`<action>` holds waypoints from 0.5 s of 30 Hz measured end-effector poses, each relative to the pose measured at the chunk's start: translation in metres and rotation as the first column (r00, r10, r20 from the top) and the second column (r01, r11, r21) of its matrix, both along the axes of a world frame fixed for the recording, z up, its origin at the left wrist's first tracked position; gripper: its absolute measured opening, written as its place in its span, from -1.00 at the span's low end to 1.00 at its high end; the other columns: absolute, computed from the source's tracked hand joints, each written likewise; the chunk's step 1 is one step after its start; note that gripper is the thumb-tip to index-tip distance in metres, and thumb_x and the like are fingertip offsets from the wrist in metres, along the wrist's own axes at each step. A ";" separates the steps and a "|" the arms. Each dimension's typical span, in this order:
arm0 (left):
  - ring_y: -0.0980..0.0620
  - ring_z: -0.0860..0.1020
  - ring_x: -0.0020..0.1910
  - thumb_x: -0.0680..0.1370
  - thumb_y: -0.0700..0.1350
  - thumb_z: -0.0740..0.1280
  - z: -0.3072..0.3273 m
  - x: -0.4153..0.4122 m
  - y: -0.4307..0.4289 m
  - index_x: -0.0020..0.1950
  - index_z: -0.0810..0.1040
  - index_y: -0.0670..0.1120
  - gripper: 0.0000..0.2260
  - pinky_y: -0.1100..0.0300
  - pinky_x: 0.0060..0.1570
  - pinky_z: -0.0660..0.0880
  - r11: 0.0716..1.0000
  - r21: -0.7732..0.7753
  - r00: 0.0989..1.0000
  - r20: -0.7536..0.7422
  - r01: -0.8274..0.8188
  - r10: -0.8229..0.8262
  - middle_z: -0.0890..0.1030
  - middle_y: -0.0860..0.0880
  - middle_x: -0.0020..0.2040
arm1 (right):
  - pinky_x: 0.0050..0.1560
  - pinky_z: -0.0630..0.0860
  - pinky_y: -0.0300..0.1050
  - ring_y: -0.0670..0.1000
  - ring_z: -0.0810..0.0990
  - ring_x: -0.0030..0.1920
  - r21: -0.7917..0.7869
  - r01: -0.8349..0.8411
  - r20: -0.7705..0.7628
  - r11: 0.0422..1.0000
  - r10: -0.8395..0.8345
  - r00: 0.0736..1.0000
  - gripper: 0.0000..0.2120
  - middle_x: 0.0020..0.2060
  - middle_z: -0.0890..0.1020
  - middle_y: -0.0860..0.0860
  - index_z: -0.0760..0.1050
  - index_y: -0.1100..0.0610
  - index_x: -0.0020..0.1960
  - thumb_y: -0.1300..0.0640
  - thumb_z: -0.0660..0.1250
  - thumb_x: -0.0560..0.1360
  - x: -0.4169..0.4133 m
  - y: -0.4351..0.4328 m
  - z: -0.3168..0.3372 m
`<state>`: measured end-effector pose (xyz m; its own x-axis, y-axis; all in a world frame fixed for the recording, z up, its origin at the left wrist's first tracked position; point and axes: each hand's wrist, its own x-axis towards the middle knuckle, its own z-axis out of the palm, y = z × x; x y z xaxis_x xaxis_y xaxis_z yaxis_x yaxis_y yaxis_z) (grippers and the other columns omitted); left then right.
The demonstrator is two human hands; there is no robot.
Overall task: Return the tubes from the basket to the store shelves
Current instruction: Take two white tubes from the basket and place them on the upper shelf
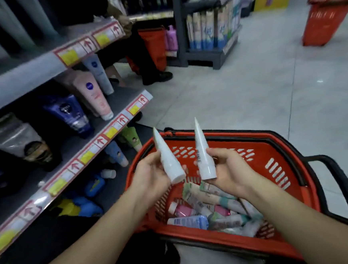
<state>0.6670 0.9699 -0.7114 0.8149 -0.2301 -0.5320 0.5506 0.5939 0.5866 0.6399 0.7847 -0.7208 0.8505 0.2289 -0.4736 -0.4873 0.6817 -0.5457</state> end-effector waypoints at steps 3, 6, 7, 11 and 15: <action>-0.25 0.65 -0.02 0.53 -0.26 0.25 0.036 -0.015 0.015 0.18 0.47 -0.27 -0.76 -0.18 0.00 0.60 0.999 -0.033 0.989 0.148 -0.003 0.008 0.64 -0.34 0.01 | 0.21 0.44 0.12 0.15 0.52 -0.08 -0.040 -0.048 0.180 0.998 0.054 0.982 -0.77 -0.15 0.55 0.21 0.47 0.30 0.13 0.29 0.24 0.49 0.002 0.027 0.032; -0.15 0.68 -0.16 0.59 -0.34 0.21 0.071 -0.026 0.039 0.18 0.46 -0.21 -0.82 -0.14 -0.11 0.64 0.990 0.132 0.945 0.327 -0.057 0.010 0.64 -0.26 -0.07 | 0.25 0.45 0.18 0.23 0.58 0.04 -0.115 -0.076 0.340 0.990 0.111 0.934 -0.64 0.04 0.58 0.26 0.42 0.35 0.22 0.30 0.27 0.44 0.008 0.060 0.067; -0.17 0.66 -0.07 0.59 -0.36 0.22 0.084 -0.030 0.048 0.23 0.45 -0.21 -0.77 -0.18 -0.04 0.61 0.978 0.190 0.921 0.390 -0.083 0.003 0.63 -0.29 0.03 | 0.23 0.49 0.18 0.24 0.61 0.09 -0.152 -0.075 0.391 0.986 0.130 0.911 -0.64 0.11 0.62 0.24 0.43 0.34 0.24 0.31 0.27 0.45 0.009 0.071 0.080; -0.14 0.65 0.05 0.48 -0.38 0.40 0.127 -0.047 0.084 0.27 0.45 -0.21 -0.62 -0.16 0.03 0.58 0.882 0.408 0.817 0.574 -0.237 -0.046 0.67 -0.17 0.12 | 0.13 0.58 0.10 0.16 0.65 0.13 -0.269 -0.045 0.578 0.962 0.199 0.792 -0.38 0.14 0.66 0.13 0.47 0.20 0.28 0.15 0.54 0.25 0.006 0.102 0.124; -0.18 0.65 0.09 0.36 -0.26 0.43 0.157 -0.056 0.109 0.22 0.48 -0.20 -0.57 -0.21 0.12 0.56 0.805 0.461 0.752 0.658 -0.373 -0.029 0.67 -0.17 0.12 | 0.15 0.54 0.11 0.10 0.66 0.12 -0.399 -0.014 0.642 0.917 0.290 0.709 -0.17 0.12 0.67 0.05 0.52 0.08 0.23 -0.11 0.67 0.02 0.011 0.127 0.151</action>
<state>0.6113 1.0789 -0.5544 0.9878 0.1063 0.1135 -0.1256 0.1148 0.9854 0.6510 0.9118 -0.5698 0.9339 0.3268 0.1452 0.0295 0.3343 -0.9420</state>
